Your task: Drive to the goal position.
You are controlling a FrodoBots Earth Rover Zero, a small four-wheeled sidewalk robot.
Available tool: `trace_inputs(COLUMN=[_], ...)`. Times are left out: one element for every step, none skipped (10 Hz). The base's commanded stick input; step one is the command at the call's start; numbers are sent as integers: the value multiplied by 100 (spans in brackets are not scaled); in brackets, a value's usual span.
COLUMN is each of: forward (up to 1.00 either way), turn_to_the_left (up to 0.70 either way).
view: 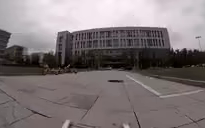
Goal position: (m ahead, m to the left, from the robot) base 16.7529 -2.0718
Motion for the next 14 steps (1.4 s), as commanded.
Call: trace_inputs(forward=[100,100,100,99,94,87,84,84,84,84,84,84,84,84], turn_to_the_left=[0,-1,-8,-27,-30,-18,-5,0,0,0,0,0,0,0])
